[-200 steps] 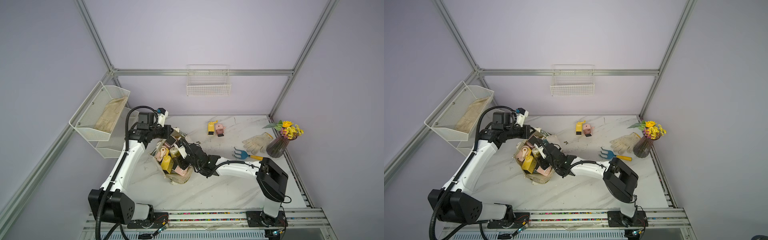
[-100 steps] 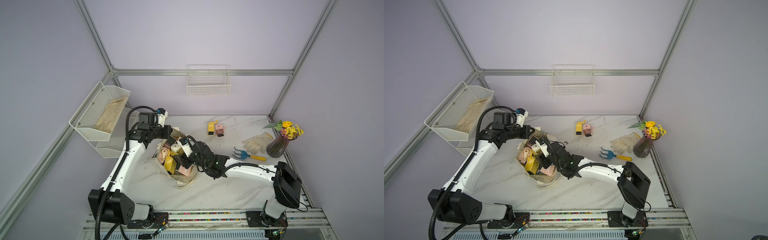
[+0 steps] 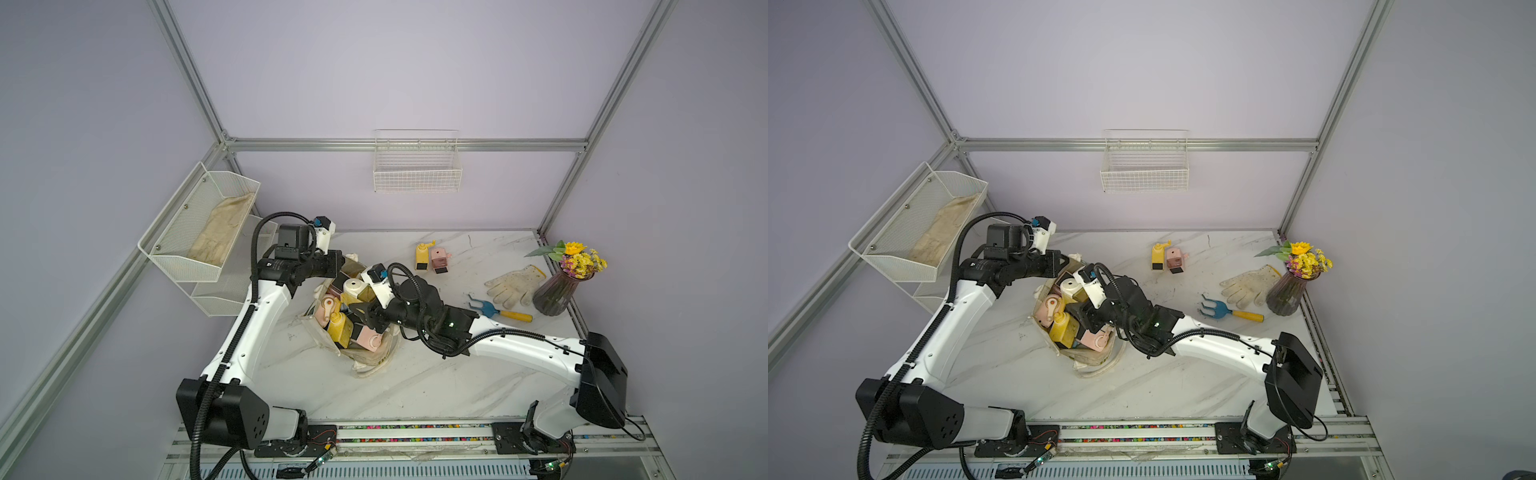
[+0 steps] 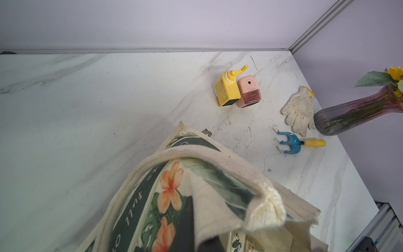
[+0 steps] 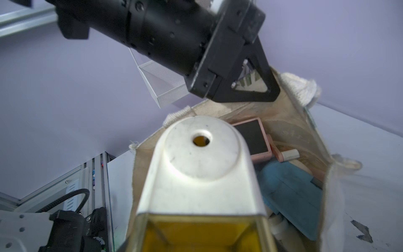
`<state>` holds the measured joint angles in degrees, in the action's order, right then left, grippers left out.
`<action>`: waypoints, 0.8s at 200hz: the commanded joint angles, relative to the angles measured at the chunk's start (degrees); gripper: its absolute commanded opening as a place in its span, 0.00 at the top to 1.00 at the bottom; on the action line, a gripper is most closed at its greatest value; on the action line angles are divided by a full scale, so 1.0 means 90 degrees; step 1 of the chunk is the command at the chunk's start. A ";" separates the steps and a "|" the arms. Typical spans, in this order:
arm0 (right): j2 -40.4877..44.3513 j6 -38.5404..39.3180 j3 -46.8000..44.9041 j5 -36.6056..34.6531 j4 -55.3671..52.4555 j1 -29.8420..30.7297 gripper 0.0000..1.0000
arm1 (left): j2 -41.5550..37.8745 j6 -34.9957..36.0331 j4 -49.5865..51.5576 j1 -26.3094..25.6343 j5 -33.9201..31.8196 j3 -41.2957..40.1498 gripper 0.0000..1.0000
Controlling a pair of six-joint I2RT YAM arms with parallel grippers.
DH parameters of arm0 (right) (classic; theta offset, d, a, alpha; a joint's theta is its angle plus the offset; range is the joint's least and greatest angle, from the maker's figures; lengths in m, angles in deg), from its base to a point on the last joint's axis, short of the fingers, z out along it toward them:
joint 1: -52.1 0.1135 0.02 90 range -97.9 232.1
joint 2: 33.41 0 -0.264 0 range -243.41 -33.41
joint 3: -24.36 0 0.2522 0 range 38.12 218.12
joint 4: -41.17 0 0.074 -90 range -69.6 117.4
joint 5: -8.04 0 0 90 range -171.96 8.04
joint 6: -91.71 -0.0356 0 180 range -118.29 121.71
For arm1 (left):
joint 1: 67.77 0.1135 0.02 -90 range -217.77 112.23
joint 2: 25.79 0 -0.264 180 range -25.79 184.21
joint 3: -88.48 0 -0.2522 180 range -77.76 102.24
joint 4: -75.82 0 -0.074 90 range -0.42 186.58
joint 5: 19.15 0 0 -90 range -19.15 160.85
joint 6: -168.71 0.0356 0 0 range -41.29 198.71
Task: Take out the pencil sharpeners from the tote bags
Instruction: Pick up the pencil sharpener from the canvas bag, then place the pencil sharpener at the center of the board.
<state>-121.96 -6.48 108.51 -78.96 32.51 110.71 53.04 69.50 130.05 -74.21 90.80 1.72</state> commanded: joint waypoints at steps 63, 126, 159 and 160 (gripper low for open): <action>0.1419 -0.0743 -0.0757 0.0893 0.0968 -0.1526 0.86 | -0.0319 0.0028 -0.0909 0.0070 0.0008 0.0280 1.00; 0.1387 -0.2119 -0.1216 0.0343 0.1370 -0.3264 0.85 | -0.0354 0.0028 -0.0905 0.0069 -0.0012 0.0285 1.00; 0.0874 -0.2855 -0.1366 0.0258 0.1651 -0.4095 0.85 | -0.0363 0.0030 -0.0909 0.0071 -0.0005 0.0285 1.00; 0.0850 -0.2867 -0.1371 0.0250 0.1660 -0.4112 0.86 | -0.0366 0.0029 -0.0906 0.0066 -0.0007 0.0282 1.00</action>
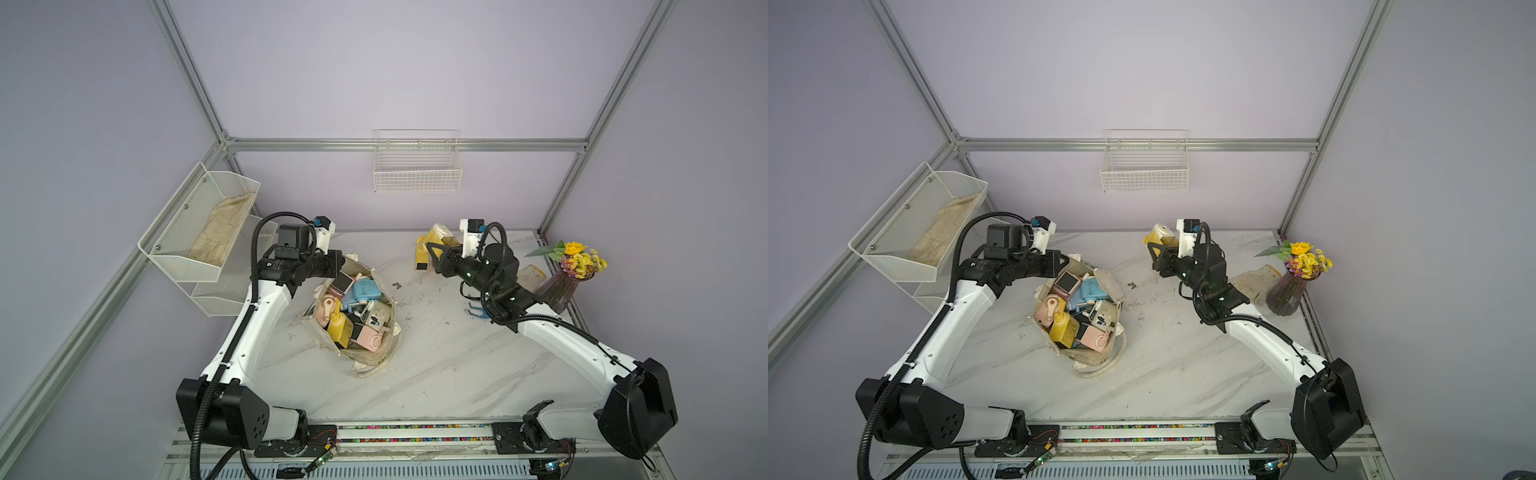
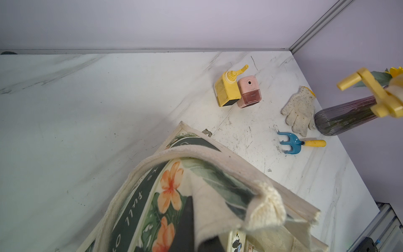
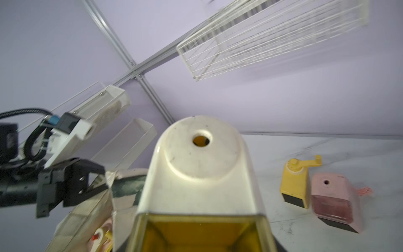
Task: Take out the pencil sharpeners from the tote bags
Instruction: Place the pencil sharpener at the center of the board.
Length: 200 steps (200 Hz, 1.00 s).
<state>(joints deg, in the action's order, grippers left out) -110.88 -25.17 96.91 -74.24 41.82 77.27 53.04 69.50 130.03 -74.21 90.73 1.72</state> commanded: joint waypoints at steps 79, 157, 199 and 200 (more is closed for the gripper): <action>-0.1825 -0.1759 -0.0125 -0.0640 0.1337 -0.1131 0.86 | -0.0370 0.0028 -0.0901 0.0071 0.0004 0.0280 1.00; -0.3184 -0.2274 0.0285 -0.0769 0.1728 -0.1544 0.86 | -0.0377 0.0047 -0.0900 0.0071 -0.0024 0.0279 1.00; -0.4005 -0.2641 0.0693 -0.0480 0.1816 -0.1765 0.86 | -0.0376 0.0049 -0.0902 0.0071 -0.0036 0.0274 1.00; -0.4027 -0.2640 0.0699 -0.0479 0.1821 -0.1763 0.86 | -0.0378 0.0048 -0.0901 0.0071 -0.0033 0.0272 1.00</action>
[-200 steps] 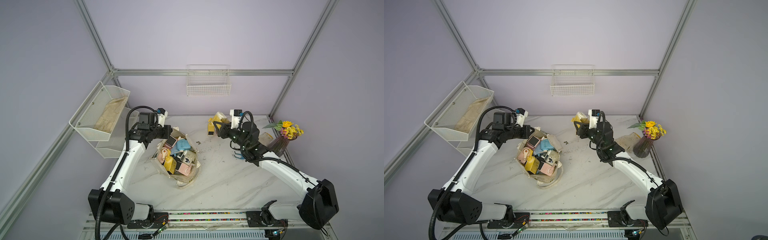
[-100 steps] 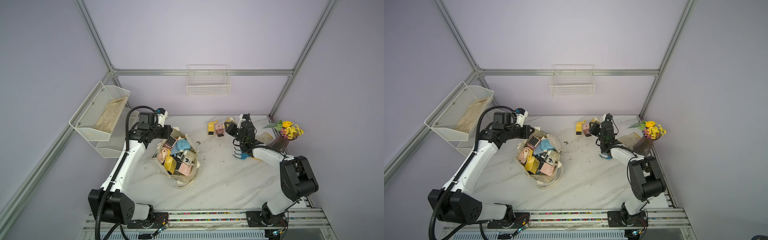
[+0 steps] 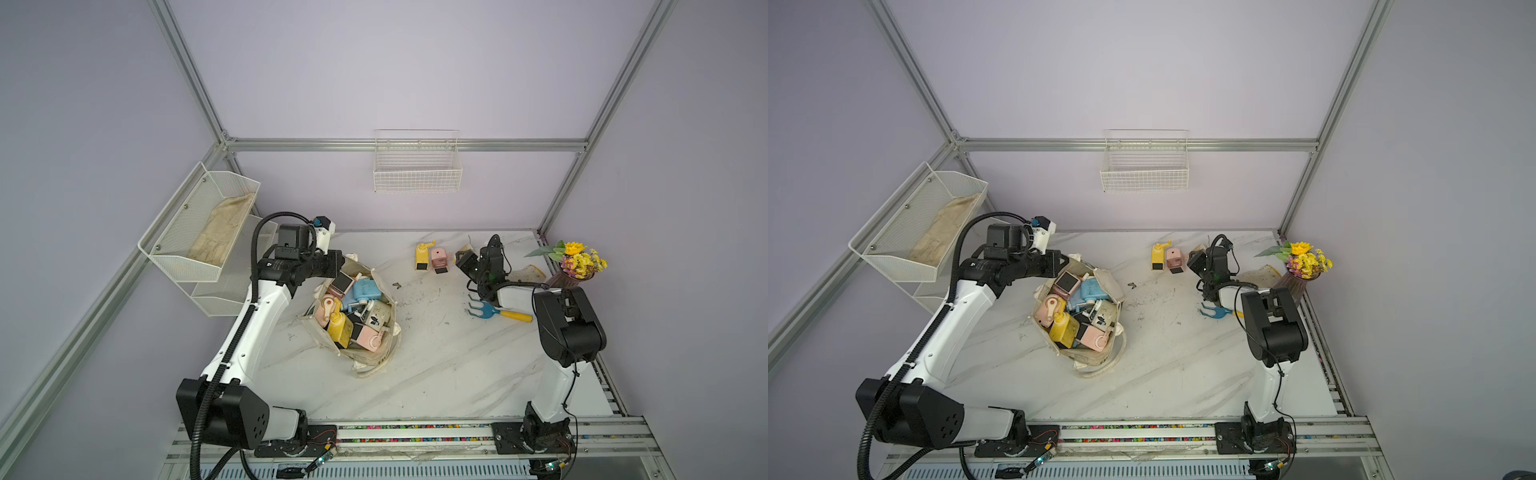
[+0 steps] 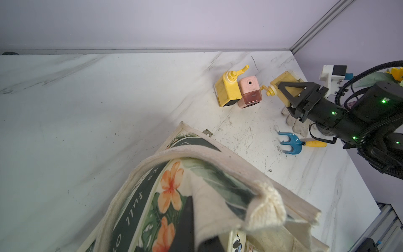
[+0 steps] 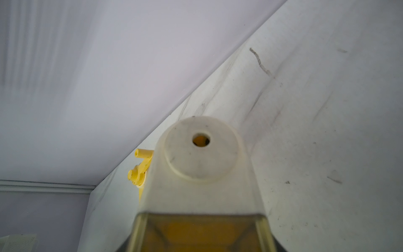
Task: Take out the pencil sharpeners from the tote bags
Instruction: Place the pencil sharpener at the center of the board.
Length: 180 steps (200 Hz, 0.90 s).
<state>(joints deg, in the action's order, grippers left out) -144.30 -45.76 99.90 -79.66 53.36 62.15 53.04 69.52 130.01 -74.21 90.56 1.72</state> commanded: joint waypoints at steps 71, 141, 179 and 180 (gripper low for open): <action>-0.1244 -0.0763 0.0861 0.0420 0.0691 -0.0269 0.85 | -0.0367 0.0045 -0.0898 0.0071 -0.0020 0.0269 1.00; -0.1712 -0.0990 0.0985 0.0860 0.0769 -0.0288 0.62 | -0.0360 0.0063 -0.0898 0.0071 -0.0041 0.0262 1.00; -0.1528 -0.0987 0.0861 0.0924 0.0683 -0.0287 0.43 | -0.0360 0.0059 -0.0898 0.0071 -0.0041 0.0270 1.00; -0.1522 -0.0986 0.0856 0.0925 0.0677 -0.0287 0.43 | -0.0360 0.0067 -0.0898 0.0066 -0.0046 0.0270 1.00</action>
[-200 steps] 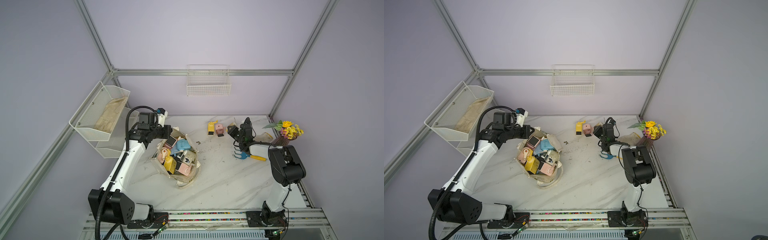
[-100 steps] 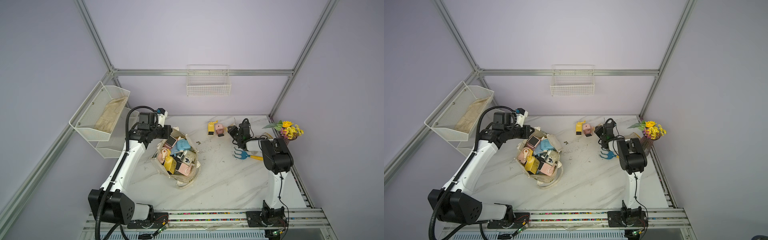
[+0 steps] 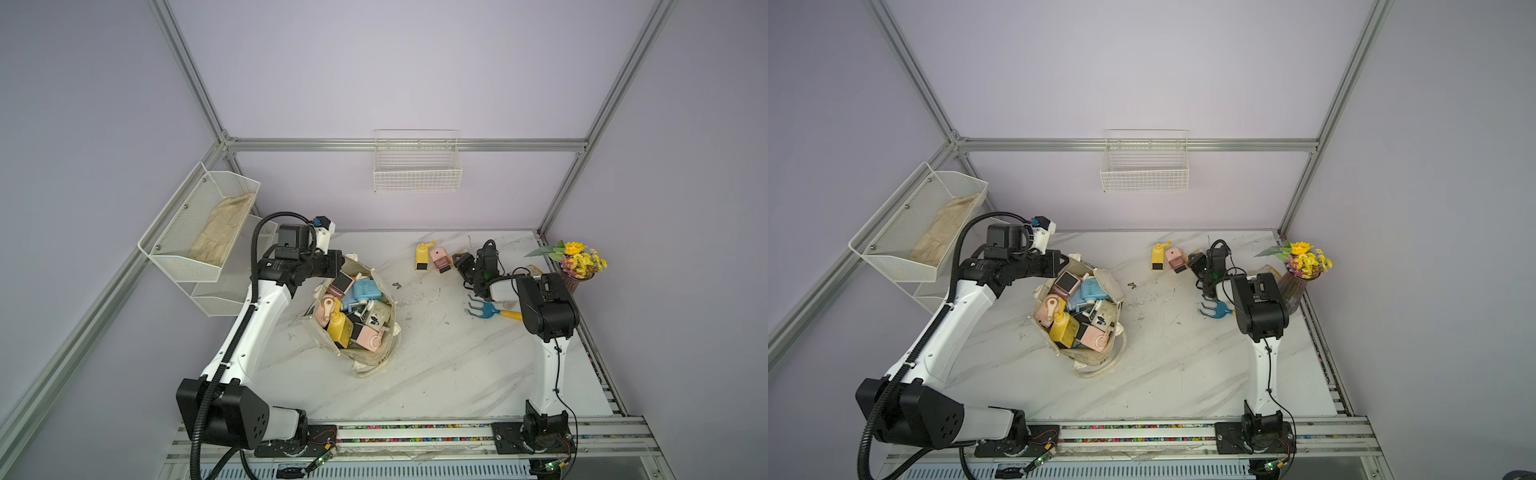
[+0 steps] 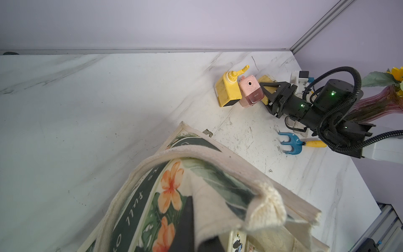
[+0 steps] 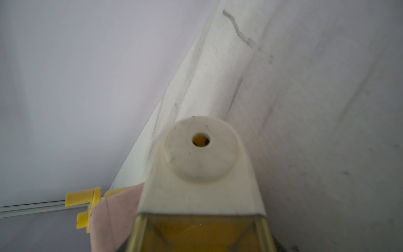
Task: Take out the pencil sharpeners from the tote bags
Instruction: Place the pencil sharpener at the center of the board.
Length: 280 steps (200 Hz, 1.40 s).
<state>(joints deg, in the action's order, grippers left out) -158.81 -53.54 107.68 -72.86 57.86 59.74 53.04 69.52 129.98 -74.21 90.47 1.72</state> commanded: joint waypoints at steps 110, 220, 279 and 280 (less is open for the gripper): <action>0.1085 0.0045 -0.0661 0.0435 -0.0952 -0.0051 0.21 | -0.0348 0.0079 -0.0876 0.0067 -0.0055 0.0272 1.00; 0.2448 0.1028 -0.0946 0.0536 -0.1828 -0.0049 0.29 | -0.0336 0.0084 -0.0876 0.0061 -0.0062 0.0270 1.00; 0.4057 0.1698 -0.1119 0.1159 -0.1685 0.0502 0.38 | -0.0333 0.0074 -0.0875 0.0061 -0.0065 0.0270 1.00; 0.4088 0.1726 -0.1123 0.1148 -0.1685 0.0530 0.38 | -0.0332 0.0074 -0.0870 0.0056 -0.0063 0.0270 1.00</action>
<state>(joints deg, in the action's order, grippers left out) -129.83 -42.87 98.17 -64.12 41.67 60.59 53.04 69.52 129.98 -74.21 90.14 1.72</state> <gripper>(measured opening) 0.623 0.048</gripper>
